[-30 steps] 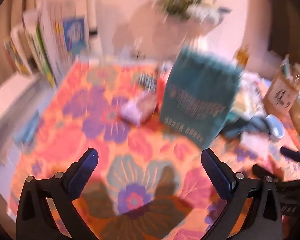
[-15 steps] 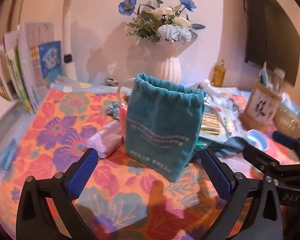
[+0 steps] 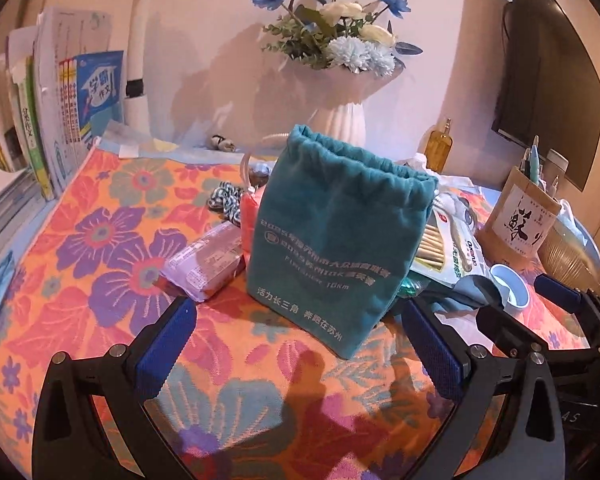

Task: Organize soft objects

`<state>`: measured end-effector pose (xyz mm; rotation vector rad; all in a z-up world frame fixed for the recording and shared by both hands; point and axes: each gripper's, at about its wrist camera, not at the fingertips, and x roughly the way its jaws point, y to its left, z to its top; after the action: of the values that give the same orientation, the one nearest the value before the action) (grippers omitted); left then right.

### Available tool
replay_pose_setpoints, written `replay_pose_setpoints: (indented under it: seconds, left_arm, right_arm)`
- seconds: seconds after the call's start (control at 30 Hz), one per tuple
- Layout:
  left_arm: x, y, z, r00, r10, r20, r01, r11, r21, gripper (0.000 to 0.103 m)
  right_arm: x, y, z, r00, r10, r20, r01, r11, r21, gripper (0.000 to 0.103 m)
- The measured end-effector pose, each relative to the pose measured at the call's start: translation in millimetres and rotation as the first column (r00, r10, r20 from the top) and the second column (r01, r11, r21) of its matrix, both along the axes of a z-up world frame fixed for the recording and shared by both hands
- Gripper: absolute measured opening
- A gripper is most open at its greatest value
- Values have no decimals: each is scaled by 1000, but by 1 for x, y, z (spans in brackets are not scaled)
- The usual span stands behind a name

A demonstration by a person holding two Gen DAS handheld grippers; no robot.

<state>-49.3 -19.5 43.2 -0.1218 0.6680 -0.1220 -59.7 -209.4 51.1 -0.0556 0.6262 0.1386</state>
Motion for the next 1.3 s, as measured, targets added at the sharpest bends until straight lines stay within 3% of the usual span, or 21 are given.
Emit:
replay_pose_setpoints:
  seconds: [0.6,1.3]
  left_arm:
    - [1,4,-5,999,-16,-33,14,999,-42,102]
    - [1,1,-7,998,-28,-48,27,1000,-13,102]
  right_arm:
    - [6,0,-4,999,-10,-31,9,1000,-18,103]
    - [8,8,-6,999,-2,-40,-1,998,-66,103]
